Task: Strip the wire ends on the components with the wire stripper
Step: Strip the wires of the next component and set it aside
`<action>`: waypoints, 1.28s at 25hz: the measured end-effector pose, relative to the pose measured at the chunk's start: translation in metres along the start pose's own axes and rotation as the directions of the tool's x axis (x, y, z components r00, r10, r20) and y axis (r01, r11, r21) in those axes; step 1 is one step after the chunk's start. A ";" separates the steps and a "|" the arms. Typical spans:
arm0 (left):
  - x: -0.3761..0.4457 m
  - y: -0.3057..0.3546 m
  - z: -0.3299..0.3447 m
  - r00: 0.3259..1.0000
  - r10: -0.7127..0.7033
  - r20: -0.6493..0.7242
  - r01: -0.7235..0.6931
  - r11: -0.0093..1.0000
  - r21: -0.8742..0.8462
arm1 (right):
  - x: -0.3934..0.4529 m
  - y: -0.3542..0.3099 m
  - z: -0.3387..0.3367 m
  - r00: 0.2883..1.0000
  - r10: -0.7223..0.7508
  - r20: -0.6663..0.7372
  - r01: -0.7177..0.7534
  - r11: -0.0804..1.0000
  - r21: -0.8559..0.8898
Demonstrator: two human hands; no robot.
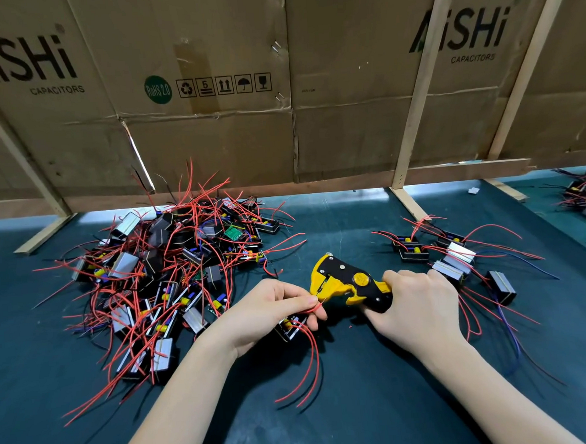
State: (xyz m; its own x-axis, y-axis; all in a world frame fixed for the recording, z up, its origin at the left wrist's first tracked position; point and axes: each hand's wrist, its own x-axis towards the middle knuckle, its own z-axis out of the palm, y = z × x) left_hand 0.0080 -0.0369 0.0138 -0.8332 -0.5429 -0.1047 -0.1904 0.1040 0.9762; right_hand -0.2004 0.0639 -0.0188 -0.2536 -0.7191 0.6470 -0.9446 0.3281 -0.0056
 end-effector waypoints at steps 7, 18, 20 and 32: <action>-0.002 0.004 0.000 1.000 -0.013 0.014 0.013 1.000 -0.010 | 0.000 -0.001 -0.002 1.000 -0.002 0.023 0.003 1.000 -0.018; -0.009 0.009 -0.011 0.983 -0.096 0.158 0.082 0.992 0.095 | 0.001 0.005 -0.005 0.997 0.066 -0.046 -0.062 0.996 0.071; -0.008 0.008 -0.017 0.983 -0.142 0.113 0.132 0.987 0.090 | 0.001 0.009 -0.001 0.997 0.073 -0.023 -0.072 0.996 0.051; 0.010 0.008 0.022 0.972 -0.046 -0.230 -0.059 0.902 -0.427 | 0.017 0.028 -0.018 0.877 0.480 -0.023 -0.437 0.816 0.379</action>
State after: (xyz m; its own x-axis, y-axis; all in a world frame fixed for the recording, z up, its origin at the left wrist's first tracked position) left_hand -0.0135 -0.0235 0.0167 -0.6819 -0.7242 -0.1027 0.0989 -0.2304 0.9681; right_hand -0.2272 0.0722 0.0057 -0.6711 -0.4593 0.5820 -0.7389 0.3497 -0.5760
